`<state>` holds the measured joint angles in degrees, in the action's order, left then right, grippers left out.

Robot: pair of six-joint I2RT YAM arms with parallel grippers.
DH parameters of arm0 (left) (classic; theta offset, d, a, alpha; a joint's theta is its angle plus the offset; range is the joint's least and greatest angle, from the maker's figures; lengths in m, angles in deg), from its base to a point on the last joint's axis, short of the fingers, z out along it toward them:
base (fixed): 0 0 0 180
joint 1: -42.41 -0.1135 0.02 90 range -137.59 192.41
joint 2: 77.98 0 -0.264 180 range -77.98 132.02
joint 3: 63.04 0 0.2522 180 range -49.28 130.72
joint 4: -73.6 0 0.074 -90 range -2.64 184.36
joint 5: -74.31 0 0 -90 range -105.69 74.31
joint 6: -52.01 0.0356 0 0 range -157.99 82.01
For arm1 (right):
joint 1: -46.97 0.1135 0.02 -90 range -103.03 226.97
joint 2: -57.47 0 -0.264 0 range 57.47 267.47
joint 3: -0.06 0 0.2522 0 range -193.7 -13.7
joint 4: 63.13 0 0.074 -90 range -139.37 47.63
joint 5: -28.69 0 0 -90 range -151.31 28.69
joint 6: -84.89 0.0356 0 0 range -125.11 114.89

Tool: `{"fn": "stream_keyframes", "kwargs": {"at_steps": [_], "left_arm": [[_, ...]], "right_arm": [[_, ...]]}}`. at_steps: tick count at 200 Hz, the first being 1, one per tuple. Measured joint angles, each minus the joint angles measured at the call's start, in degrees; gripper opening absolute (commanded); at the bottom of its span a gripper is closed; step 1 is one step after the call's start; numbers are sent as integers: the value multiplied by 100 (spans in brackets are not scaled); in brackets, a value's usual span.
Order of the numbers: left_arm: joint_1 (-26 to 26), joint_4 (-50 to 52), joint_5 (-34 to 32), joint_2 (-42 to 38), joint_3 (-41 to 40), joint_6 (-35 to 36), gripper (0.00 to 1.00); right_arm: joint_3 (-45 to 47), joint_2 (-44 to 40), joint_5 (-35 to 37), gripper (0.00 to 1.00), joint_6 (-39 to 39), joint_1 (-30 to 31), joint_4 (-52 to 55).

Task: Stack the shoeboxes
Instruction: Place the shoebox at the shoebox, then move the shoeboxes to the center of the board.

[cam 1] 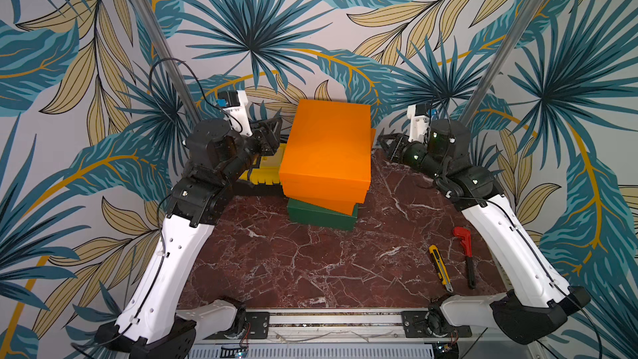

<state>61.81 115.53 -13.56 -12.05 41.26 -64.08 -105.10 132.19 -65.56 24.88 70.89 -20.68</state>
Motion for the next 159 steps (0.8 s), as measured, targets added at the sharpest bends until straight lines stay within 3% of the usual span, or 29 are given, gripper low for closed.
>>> {"fn": "stream_keyframes", "kwargs": {"at_steps": [18, 55, 97, 114, 144, 159], "left_arm": [[0, 50, -197, -426, -745, -114, 32], [0, 439, -691, -909, -1847, -306, 29], [-15, 748, -1303, -1421, -2691, -684, 41], [-39, 774, -1491, -1628, -2997, -890, 43], [-61, 769, -1644, -1716, -3397, -1283, 56], [-96, 750, -1637, -1633, -3613, -1456, 56]], "right_arm": [[645, -332, 221, 11, 11, 0, 31], [1869, -1106, 870, 9, 92, -4, 57], [2798, -1506, 1102, 9, 352, -103, -20], [3147, -1335, 977, 9, 481, -142, -149], [3654, -839, 669, 9, 675, -249, -326], [3738, -629, 509, 9, 737, -321, -348]]}}
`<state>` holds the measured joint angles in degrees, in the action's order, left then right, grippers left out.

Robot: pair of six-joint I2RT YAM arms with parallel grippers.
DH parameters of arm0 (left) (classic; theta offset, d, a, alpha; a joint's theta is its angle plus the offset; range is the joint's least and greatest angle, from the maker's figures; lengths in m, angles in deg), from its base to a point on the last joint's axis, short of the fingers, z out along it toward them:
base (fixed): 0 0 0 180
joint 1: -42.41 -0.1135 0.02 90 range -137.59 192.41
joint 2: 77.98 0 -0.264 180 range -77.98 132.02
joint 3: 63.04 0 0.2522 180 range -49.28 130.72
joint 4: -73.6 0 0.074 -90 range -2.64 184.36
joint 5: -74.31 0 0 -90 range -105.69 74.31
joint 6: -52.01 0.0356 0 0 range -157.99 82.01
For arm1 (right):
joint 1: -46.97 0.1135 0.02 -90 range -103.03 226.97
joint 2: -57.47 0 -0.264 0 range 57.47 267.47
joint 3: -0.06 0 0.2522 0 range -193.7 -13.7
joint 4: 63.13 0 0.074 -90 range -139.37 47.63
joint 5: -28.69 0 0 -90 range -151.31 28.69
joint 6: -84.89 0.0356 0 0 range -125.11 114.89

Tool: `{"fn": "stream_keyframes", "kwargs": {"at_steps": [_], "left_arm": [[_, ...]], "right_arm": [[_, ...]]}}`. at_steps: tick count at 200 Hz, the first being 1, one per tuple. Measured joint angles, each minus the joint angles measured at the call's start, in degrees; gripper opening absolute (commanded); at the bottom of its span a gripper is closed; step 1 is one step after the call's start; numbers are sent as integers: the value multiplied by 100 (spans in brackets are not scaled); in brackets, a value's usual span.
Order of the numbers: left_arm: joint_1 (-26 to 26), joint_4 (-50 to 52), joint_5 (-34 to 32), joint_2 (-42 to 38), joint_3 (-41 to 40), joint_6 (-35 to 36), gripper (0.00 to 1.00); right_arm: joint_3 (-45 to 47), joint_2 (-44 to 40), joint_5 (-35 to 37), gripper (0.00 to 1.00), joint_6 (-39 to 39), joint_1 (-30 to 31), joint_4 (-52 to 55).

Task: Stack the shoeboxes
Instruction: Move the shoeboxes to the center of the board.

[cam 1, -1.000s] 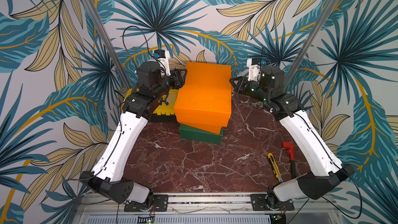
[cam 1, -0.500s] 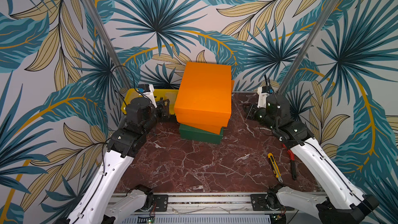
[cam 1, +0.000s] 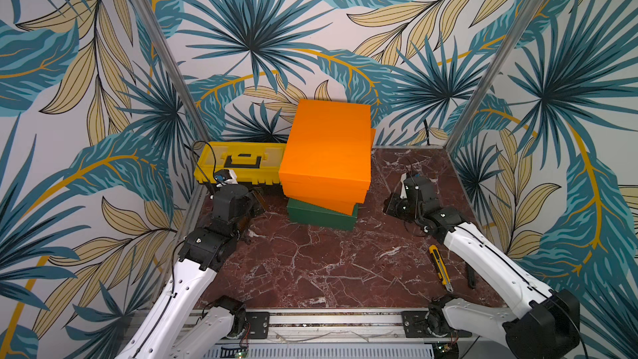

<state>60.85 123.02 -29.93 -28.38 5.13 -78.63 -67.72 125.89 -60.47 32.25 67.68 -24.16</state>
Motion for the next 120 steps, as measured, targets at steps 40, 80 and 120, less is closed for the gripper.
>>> {"fn": "stream_keyframes", "kwargs": {"at_steps": [40, 80, 120], "left_arm": [[-304, -472, 448, 566, -619, -511, 27], [-883, -1255, 1381, 1200, -1145, -938, 20], [-1180, -2205, 2258, 2140, -1290, -1281, 15]], "right_arm": [[15, 317, -393, 8, 101, -101, -459], [334, 745, -957, 8, 297, -271, -1187], [367, 1390, -1532, 8, 457, -396, -1617]]}}
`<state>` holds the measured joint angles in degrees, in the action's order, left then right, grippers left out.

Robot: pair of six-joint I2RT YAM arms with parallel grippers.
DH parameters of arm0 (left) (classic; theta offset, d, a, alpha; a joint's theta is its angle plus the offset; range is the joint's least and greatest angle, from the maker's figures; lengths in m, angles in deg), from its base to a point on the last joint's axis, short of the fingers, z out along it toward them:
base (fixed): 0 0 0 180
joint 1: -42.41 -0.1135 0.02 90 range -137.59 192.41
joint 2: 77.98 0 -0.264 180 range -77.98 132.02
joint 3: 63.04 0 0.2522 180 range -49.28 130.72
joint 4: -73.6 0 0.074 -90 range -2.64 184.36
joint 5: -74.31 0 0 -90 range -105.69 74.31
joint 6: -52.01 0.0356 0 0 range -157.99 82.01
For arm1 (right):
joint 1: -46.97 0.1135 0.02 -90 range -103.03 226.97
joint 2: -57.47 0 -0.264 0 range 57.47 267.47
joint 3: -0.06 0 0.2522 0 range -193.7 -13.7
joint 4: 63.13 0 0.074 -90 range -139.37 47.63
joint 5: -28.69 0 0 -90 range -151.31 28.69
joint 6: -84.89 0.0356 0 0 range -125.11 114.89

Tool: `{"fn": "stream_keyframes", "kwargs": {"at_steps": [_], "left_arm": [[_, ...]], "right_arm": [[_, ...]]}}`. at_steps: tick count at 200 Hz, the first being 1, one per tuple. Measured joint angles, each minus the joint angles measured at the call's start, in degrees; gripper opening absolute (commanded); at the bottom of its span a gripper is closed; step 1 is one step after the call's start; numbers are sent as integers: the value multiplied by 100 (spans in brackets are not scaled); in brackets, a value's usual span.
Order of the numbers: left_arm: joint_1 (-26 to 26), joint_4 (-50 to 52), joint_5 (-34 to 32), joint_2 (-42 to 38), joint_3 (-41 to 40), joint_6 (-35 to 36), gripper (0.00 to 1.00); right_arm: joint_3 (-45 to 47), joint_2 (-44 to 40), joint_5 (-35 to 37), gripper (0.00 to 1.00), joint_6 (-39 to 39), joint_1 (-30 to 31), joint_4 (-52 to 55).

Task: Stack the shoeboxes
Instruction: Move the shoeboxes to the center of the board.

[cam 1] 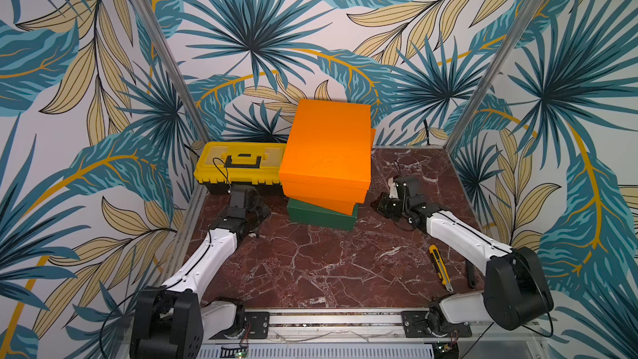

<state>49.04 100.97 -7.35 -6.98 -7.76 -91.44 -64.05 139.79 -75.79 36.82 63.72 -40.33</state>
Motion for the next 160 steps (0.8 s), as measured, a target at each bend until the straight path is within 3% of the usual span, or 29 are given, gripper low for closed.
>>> {"fn": "stream_keyframes", "kwargs": {"at_steps": [61, 160], "left_arm": [[-81, -942, 933, 1556, 74, -509, 8], [-4, -1895, 1399, 2417, 101, -918, 8]], "right_arm": [[0, 627, -490, 8, 254, -66, -568], [-9, 1744, -962, 9, 686, -98, -1408]]}}
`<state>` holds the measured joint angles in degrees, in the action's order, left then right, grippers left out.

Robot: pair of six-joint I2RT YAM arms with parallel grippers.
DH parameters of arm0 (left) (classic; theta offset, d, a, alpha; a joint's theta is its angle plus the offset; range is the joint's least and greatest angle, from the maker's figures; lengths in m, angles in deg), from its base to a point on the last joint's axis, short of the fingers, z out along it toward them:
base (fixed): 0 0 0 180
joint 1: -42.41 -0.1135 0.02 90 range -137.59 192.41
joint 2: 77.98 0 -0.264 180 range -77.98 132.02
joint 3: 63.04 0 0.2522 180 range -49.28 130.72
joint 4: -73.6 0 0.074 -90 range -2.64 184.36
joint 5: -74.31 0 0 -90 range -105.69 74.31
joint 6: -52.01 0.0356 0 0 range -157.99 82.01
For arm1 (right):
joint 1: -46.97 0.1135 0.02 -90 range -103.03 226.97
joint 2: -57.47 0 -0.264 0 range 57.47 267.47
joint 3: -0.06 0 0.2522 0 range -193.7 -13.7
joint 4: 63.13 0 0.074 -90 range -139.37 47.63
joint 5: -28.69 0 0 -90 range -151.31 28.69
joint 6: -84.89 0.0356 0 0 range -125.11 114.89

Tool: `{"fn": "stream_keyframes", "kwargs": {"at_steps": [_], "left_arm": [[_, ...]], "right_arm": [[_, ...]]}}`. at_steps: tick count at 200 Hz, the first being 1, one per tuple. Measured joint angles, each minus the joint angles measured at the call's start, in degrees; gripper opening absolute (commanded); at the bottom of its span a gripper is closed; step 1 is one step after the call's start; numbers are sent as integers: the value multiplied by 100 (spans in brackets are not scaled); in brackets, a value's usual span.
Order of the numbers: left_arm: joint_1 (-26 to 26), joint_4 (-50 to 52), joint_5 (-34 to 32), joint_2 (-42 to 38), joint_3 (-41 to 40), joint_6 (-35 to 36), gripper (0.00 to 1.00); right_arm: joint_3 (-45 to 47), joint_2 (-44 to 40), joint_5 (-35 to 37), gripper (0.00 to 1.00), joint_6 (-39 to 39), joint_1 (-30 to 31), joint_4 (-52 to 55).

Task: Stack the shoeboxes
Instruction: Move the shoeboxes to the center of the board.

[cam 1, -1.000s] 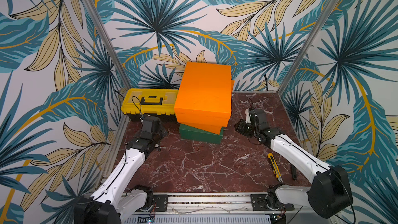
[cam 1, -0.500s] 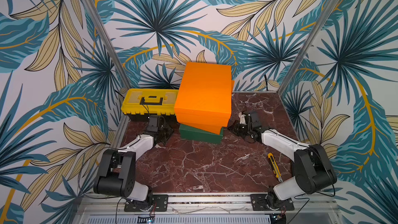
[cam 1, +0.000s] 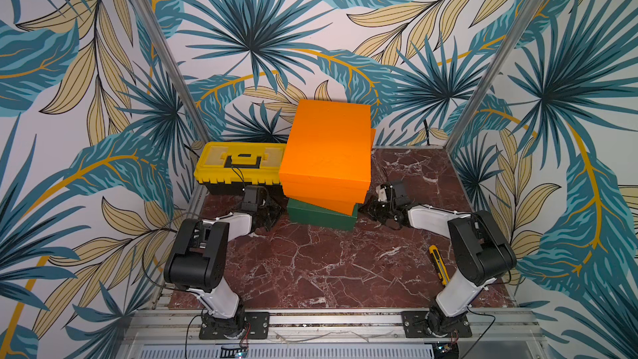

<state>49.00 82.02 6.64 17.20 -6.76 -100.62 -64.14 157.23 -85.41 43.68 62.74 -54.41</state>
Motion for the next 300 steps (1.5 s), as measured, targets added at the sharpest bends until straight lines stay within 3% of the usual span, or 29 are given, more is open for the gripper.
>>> {"fn": "stream_keyframes", "kwargs": {"at_steps": [75, 149, 228, 300], "left_arm": [[656, -125, -76, 271, 249, -179, 8], [1187, -136, -562, 297, 332, -365, 8], [1768, -302, -1010, 450, 468, -531, 7], [2267, -407, -850, 411, 223, -601, 7]], "right_arm": [[94, 11, 118, 10, 177, -107, -317], [562, -278, 341, 10, 243, -271, -485], [1257, -1178, 479, 11, -116, -549, 90], [1681, -2000, 474, 12, -518, -977, 890]]}}
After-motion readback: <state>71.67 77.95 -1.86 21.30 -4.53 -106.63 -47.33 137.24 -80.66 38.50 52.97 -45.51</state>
